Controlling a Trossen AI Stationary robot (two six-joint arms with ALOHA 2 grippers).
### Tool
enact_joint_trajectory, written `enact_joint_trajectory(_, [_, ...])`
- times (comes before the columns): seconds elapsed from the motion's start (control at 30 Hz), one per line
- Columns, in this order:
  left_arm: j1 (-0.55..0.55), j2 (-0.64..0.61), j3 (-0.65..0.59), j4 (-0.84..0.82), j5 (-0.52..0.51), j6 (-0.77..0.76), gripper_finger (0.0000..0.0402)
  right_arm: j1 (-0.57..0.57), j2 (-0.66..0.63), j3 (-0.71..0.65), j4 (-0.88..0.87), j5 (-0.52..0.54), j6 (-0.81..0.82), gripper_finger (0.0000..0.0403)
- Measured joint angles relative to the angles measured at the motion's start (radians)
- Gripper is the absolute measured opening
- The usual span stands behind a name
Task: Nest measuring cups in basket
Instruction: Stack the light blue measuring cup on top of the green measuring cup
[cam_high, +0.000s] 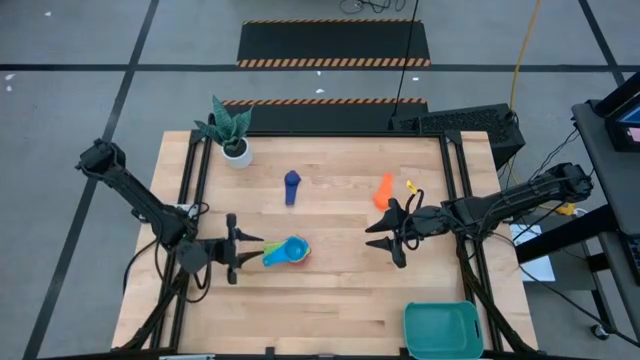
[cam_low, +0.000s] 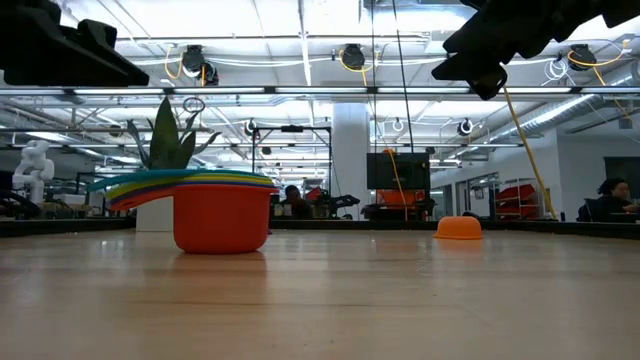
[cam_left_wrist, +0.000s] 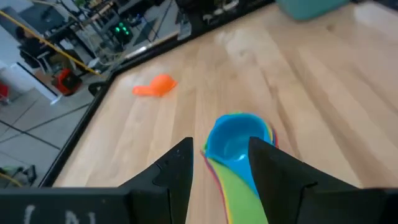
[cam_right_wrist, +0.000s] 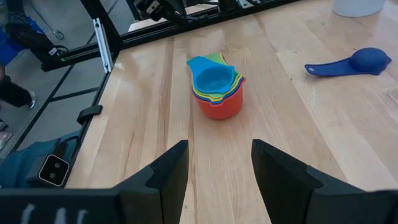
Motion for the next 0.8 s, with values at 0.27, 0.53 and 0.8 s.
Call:
enact_joint_trajectory(0.27, [0.000,0.001,0.000,0.012,-0.005,-0.153,0.0159,0.000,0.000,0.000,0.000,0.000,0.000,0.0167])
enact_joint_trajectory(0.53, [-0.030,0.081,0.000,0.099,0.021,-0.382,0.0189,0.000,0.000,0.000,-0.003,0.000,0.007,0.0167])
enact_joint_trajectory(0.8, [-0.048,0.337,0.049,0.227,-0.088,-0.337,0.0322,0.000,0.000,0.000,-0.007,0.000,0.024,0.0167])
